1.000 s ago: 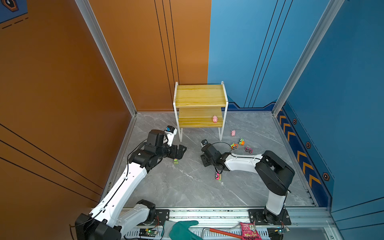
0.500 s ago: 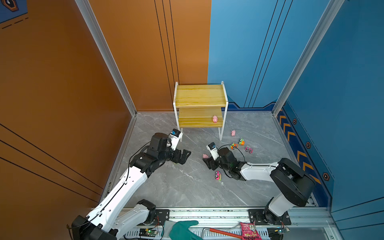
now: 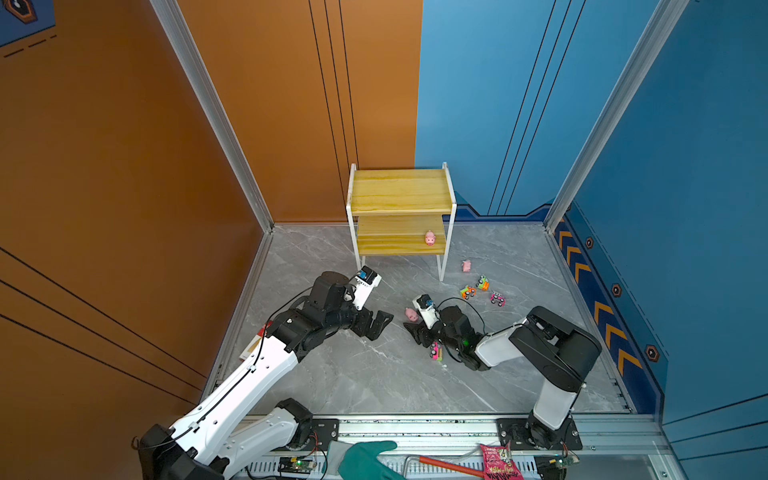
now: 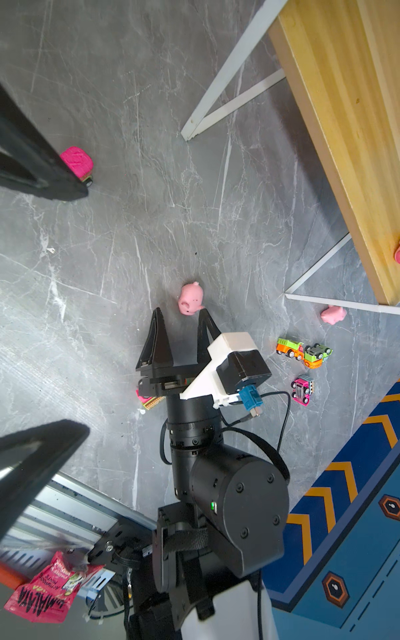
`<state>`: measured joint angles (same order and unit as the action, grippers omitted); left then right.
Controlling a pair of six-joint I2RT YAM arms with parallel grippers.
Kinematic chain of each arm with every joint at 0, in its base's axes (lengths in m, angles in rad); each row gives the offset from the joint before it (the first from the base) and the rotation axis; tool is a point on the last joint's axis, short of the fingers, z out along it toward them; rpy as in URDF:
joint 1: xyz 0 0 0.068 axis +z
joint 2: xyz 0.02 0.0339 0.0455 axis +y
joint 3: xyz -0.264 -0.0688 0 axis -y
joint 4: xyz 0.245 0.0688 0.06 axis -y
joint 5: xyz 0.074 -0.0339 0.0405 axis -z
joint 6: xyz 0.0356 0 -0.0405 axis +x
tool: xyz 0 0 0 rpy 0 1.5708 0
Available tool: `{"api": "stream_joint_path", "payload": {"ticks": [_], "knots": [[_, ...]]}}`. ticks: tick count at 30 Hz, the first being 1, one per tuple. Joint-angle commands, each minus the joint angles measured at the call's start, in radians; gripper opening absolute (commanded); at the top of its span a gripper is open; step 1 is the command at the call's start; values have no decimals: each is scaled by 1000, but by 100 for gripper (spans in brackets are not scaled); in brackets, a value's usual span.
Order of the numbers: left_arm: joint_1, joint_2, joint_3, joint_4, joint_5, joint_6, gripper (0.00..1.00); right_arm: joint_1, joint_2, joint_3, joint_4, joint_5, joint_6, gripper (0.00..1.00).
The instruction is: Place and organize the plastic toys onto the shelf
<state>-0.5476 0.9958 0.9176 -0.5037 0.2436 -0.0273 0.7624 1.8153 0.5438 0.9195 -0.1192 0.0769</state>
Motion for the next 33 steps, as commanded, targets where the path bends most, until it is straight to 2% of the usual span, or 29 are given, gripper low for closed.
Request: {"api": "stream_joint_path", "payload": {"ticks": [1, 8, 19, 27, 33], "knots": [[-9, -16, -11, 12, 4, 18, 100, -9, 28, 13, 63, 17, -19, 60], [-11, -11, -10, 12, 9, 14, 100, -15, 69, 35, 67, 22, -25, 51], [-11, -3, -8, 12, 21, 12, 100, -18, 109, 56, 70, 51, -50, 55], [-11, -4, -8, 11, 22, 10, 100, -31, 137, 86, 73, 17, -71, 56], [-10, -5, -8, 12, 23, 8, 100, -34, 139, 94, 76, -19, -88, 53]]}}
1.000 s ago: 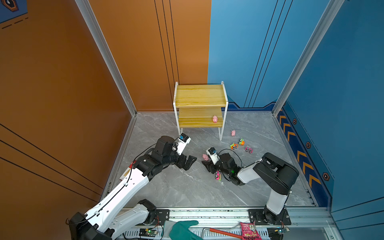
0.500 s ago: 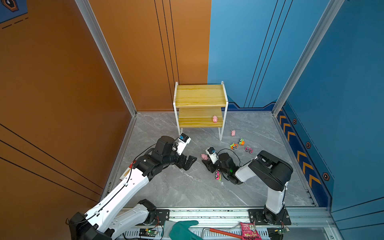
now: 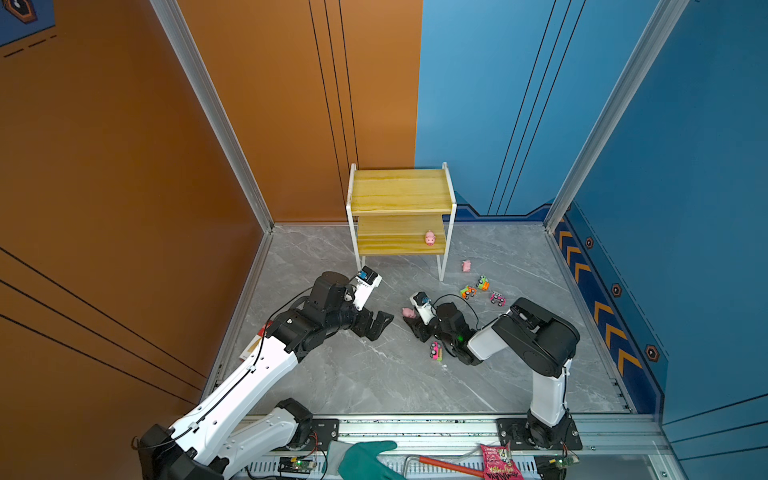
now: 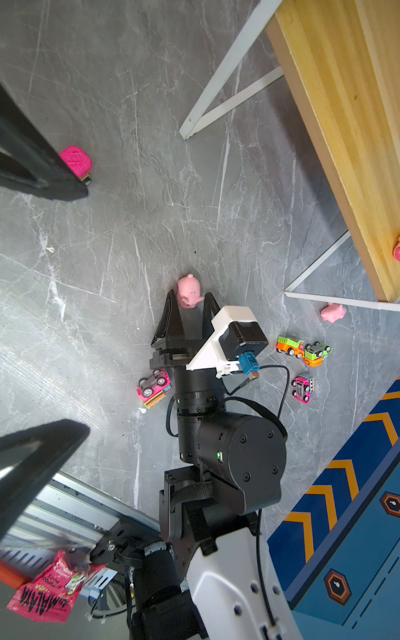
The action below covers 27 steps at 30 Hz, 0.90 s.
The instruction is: Place and organize the plastic toys onto the shelf
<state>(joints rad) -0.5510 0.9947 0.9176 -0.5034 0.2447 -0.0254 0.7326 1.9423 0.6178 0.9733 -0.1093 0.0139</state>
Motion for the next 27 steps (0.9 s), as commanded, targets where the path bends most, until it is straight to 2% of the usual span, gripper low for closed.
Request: {"api": "stream_joint_path", "payload": {"ticks": [1, 19, 27], "knots": [[-7, -4, -8, 12, 22, 7, 100, -4, 13, 22, 22, -35, -26, 52], [0, 2, -6, 20, 27, -4, 99, 23, 9, 25, 7, -14, -45, 32], [32, -16, -3, 26, 4, -24, 99, 61, -109, 25, -70, 55, -47, 27]]}}
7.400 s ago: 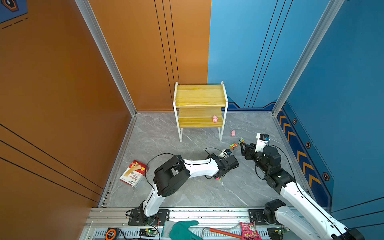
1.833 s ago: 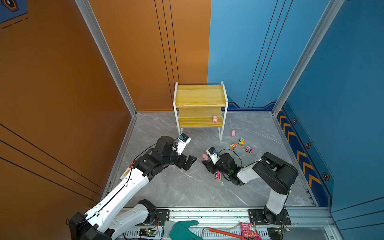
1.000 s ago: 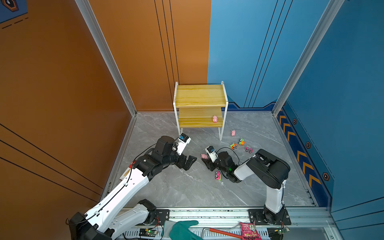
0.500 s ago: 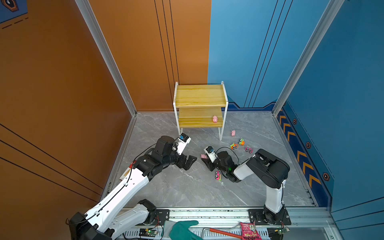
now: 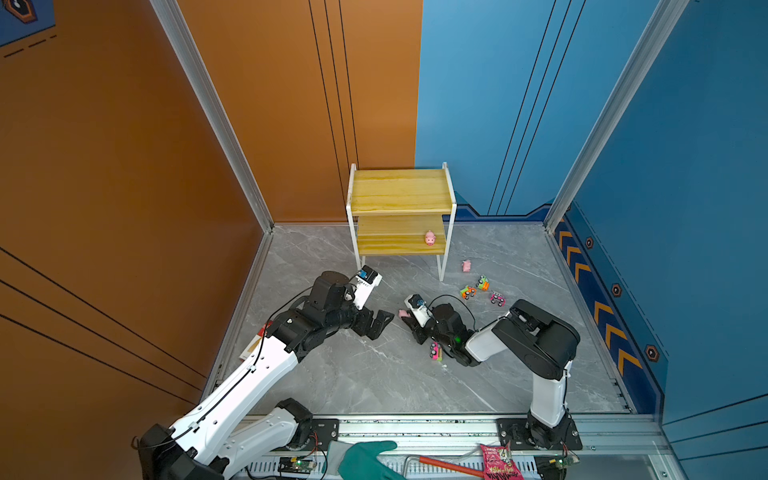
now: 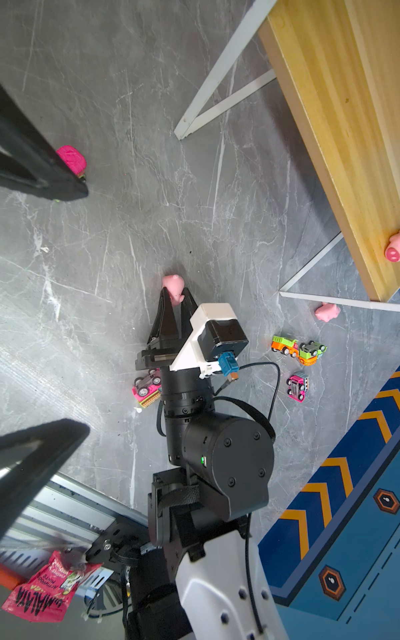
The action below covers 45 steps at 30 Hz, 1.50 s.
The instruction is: Place and organize the plastic toys onto the shelf
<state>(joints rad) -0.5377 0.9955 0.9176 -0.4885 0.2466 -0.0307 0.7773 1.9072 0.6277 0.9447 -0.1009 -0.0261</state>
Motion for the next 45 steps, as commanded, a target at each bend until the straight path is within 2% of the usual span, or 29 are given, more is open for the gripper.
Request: {"api": "stream_joint_path", "payload": {"ticks": [1, 5, 12, 16, 23, 31, 45], "knots": [[33, -20, -3, 15, 2, -27, 99, 24, -98, 19, -61, 56, -3, 27], [101, -35, -3, 29, 12, -58, 99, 44, -179, 53, -163, 102, 12, 26], [190, -66, -2, 34, -12, -87, 98, 83, -267, 241, -441, 313, 14, 26], [212, -83, -3, 34, -22, -94, 98, 82, -247, 386, -595, 446, 62, 26], [214, -108, -6, 34, -18, -95, 98, 72, -160, 579, -708, 593, 100, 26], [199, -119, -10, 33, 5, -90, 98, 36, -50, 739, -778, 677, 141, 26], [164, -122, -12, 34, 20, -94, 98, -6, 34, 833, -779, 680, 249, 26]]}}
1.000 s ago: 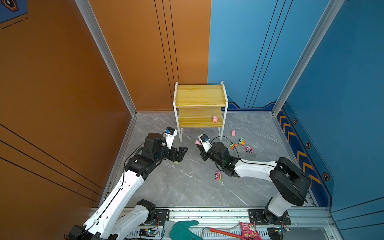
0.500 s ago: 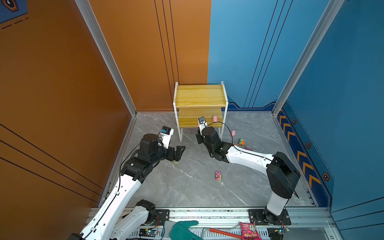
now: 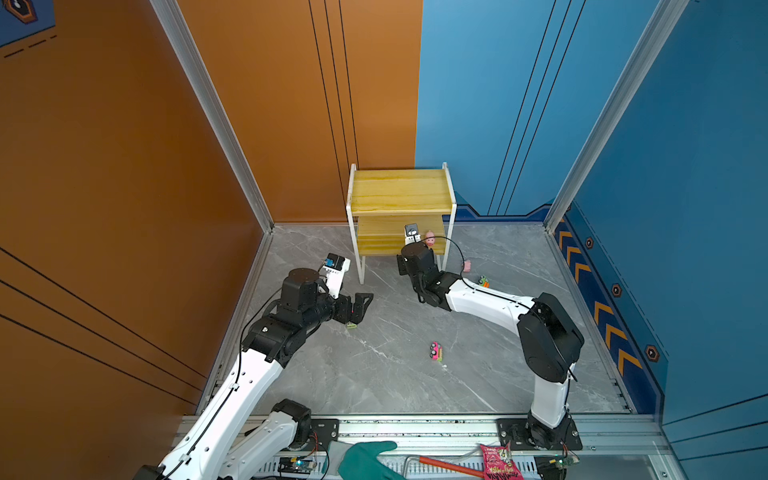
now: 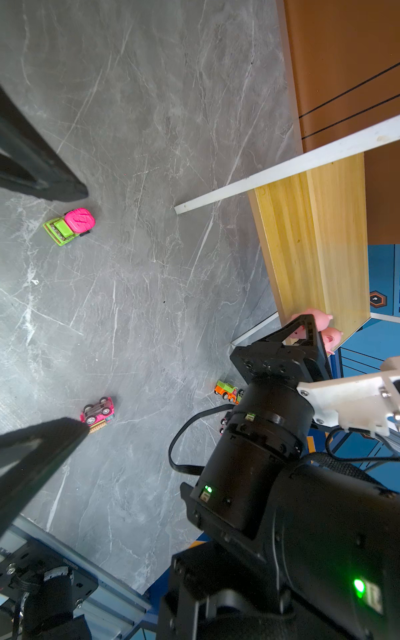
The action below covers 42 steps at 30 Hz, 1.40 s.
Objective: Place and organize the plastic toys onto the shelf
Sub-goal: 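Carry the pig with the right gripper onto the lower shelf beside the other pig, then open the right gripper and withdraw it from the shelf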
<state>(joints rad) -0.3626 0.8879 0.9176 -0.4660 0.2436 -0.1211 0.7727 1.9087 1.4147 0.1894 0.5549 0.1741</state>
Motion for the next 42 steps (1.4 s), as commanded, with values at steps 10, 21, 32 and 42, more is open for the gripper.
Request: {"api": "stream_joint_path", "payload": {"ticks": [10, 21, 32, 42], "knots": [[-18, -18, -14, 10, 20, -2, 98, -4, 127, 156, -43, 30, 123, 26], [-21, -11, -14, 11, 19, -2, 98, -9, 222, 245, -51, 42, 162, 26], [-21, -13, -16, 11, 13, 0, 99, -13, 245, 268, -64, 36, 152, 42], [-21, -14, -16, 7, -3, 0, 99, 16, 101, 108, 33, 28, 102, 72]]}}
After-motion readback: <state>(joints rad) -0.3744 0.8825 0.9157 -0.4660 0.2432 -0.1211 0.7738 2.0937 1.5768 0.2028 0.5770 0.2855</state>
